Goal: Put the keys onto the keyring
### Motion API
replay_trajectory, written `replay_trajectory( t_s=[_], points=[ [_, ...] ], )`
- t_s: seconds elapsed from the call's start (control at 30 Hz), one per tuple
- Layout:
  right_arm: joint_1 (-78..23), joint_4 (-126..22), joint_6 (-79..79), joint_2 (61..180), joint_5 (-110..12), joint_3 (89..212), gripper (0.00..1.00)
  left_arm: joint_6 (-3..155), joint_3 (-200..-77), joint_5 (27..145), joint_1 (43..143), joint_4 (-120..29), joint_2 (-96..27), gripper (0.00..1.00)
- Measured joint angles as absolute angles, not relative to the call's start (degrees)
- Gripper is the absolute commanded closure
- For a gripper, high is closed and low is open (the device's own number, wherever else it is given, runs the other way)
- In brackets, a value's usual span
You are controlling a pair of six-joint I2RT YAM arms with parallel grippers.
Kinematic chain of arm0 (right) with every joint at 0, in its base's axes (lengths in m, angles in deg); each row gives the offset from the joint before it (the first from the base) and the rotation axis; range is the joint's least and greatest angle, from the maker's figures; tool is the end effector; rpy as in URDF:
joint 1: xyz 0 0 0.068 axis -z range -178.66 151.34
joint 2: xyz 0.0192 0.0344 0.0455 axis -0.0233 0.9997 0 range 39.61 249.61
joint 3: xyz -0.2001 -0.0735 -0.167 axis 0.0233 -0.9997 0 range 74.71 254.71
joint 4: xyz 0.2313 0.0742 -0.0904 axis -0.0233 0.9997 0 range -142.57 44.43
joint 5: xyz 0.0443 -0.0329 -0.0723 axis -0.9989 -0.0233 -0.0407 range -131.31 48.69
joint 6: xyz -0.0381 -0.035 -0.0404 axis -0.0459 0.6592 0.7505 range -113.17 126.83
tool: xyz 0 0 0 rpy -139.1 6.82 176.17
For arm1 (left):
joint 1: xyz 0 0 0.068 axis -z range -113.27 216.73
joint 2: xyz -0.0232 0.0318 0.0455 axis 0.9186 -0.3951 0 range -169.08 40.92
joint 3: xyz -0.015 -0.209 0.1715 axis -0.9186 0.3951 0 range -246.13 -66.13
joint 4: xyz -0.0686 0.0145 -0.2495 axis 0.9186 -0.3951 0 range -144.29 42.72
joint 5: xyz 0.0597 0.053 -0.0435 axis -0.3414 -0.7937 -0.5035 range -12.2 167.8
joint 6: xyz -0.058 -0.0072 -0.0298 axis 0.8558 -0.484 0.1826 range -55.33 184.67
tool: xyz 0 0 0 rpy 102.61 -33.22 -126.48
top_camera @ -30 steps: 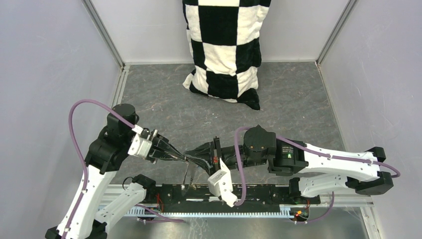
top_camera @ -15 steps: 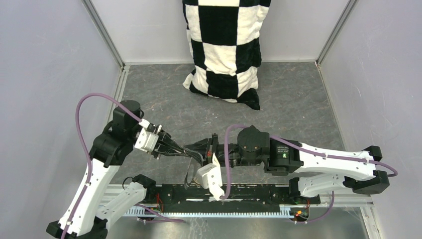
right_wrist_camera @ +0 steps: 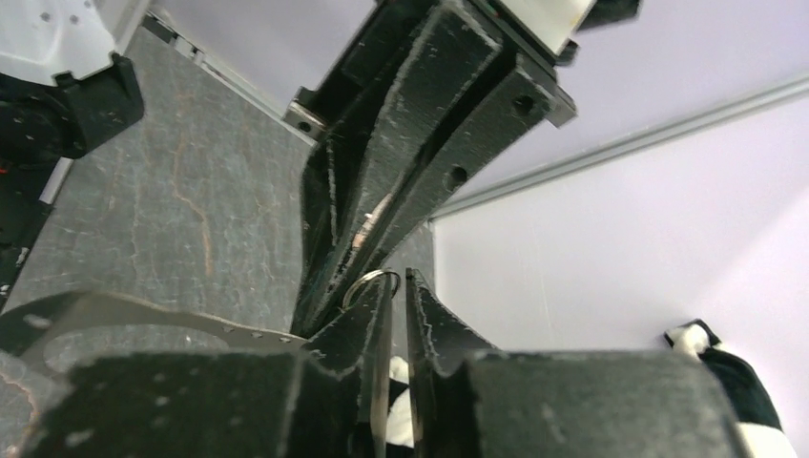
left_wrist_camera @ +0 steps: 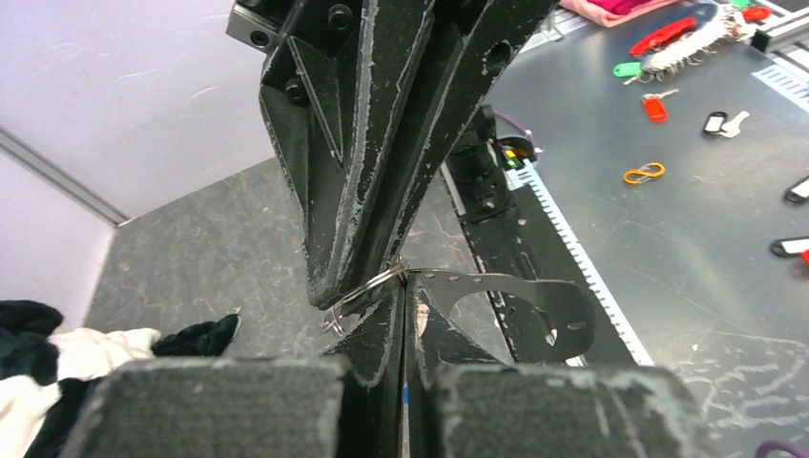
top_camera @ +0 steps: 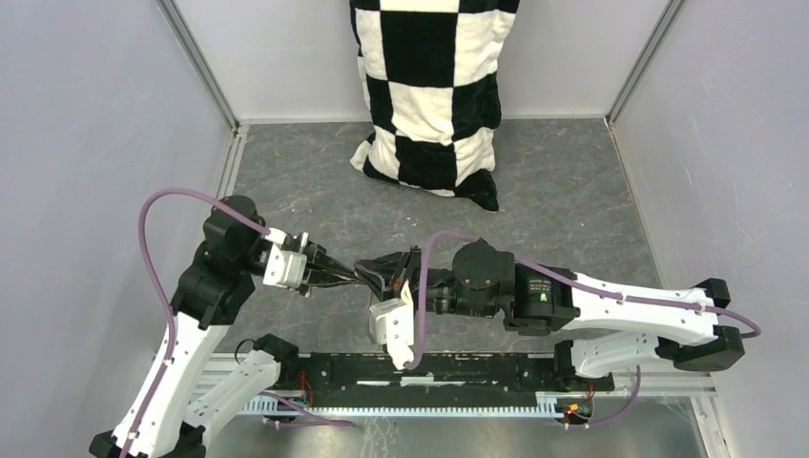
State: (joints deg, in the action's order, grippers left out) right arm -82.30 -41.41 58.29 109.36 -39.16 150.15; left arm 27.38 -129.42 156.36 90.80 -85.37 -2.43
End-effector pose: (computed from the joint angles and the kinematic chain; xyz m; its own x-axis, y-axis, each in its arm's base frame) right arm 0.0341 0.2878 0.4310 0.7670 -0.1748 -0.6174 -0.6244 0.0181 -0.7809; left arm 0.0864 -0.0940 0.4061 0.3379 -0.0195 -0.9410 0.9132 -0.2352 0.3328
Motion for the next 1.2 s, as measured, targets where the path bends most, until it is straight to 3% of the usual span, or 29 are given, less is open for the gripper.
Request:
replay_trajectory(
  t_s=[0.2, 0.37, 0.77, 1.2],
  points=[
    [-82.23, -42.72, 57.81, 109.45, -37.76, 150.43, 0.65, 42.19, -122.33, 152.82, 90.87, -67.38, 2.70, 0.98],
    [-82.17, -42.92, 57.66, 109.43, -37.58, 151.65, 0.56, 45.91, -122.03, 153.30, 90.87, -62.92, 2.84, 0.98],
    [-81.34, -32.32, 57.62, 111.86, -42.13, 159.76, 0.49, 45.58, -122.01, 157.50, 90.91, -62.25, 3.29, 0.98],
    [-75.76, -19.49, 57.40, 118.00, -59.09, 172.16, 0.47, 36.12, -125.42, 162.52, 90.93, -71.43, 2.77, 0.98]
  ],
)
